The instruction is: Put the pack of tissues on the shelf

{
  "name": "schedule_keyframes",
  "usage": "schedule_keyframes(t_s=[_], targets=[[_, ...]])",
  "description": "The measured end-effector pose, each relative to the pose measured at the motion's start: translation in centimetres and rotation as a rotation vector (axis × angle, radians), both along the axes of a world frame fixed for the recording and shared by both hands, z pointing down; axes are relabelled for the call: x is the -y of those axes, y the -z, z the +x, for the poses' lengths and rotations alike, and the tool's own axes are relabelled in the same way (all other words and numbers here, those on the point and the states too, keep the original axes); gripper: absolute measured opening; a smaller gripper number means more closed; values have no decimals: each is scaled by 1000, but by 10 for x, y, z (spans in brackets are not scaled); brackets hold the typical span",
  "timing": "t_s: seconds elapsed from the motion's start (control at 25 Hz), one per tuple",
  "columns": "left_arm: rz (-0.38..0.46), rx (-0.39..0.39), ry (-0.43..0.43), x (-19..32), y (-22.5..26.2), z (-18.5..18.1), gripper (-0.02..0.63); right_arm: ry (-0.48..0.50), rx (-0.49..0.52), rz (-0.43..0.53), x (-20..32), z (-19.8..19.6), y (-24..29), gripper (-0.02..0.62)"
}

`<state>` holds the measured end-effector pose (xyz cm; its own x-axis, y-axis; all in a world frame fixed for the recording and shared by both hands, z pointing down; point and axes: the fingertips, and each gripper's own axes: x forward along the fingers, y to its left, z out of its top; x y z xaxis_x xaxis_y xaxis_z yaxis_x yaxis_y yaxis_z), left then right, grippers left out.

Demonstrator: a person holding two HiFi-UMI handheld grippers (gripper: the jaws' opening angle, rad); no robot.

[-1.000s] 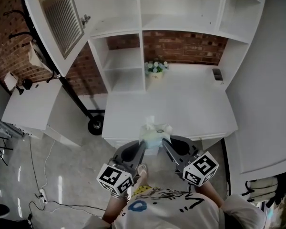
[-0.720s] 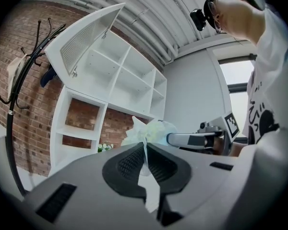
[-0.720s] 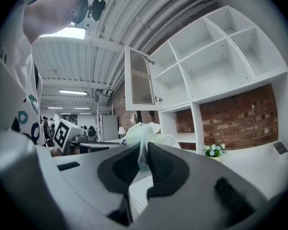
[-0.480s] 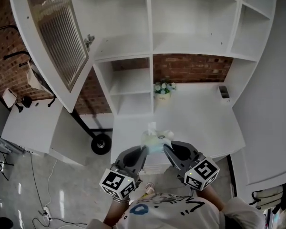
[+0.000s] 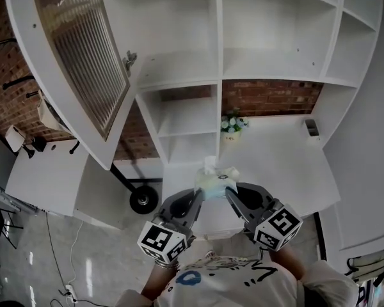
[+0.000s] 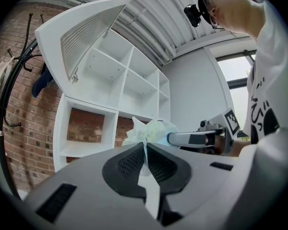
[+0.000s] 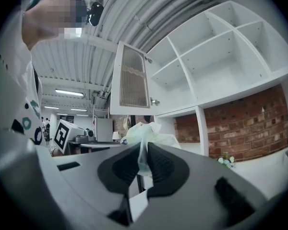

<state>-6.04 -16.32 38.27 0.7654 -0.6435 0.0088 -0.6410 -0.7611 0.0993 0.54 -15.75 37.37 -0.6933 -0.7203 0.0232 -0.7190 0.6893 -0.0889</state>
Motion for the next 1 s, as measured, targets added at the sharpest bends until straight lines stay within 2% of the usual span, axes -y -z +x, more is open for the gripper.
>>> schedule_keyframes(t_s=[0.2, 0.48, 0.68, 1.0], targets=[[18, -9, -1, 18, 11, -5, 21, -2, -8, 32, 19, -5, 12, 41], [97, 12, 13, 41, 38, -1, 21, 15, -30, 112, 44, -2, 39, 41], [181, 42, 71, 64, 61, 7, 21, 37, -60, 184, 70, 5, 65, 41], [246, 64, 192, 110, 92, 17, 21, 102, -73, 258, 120, 15, 97, 41]])
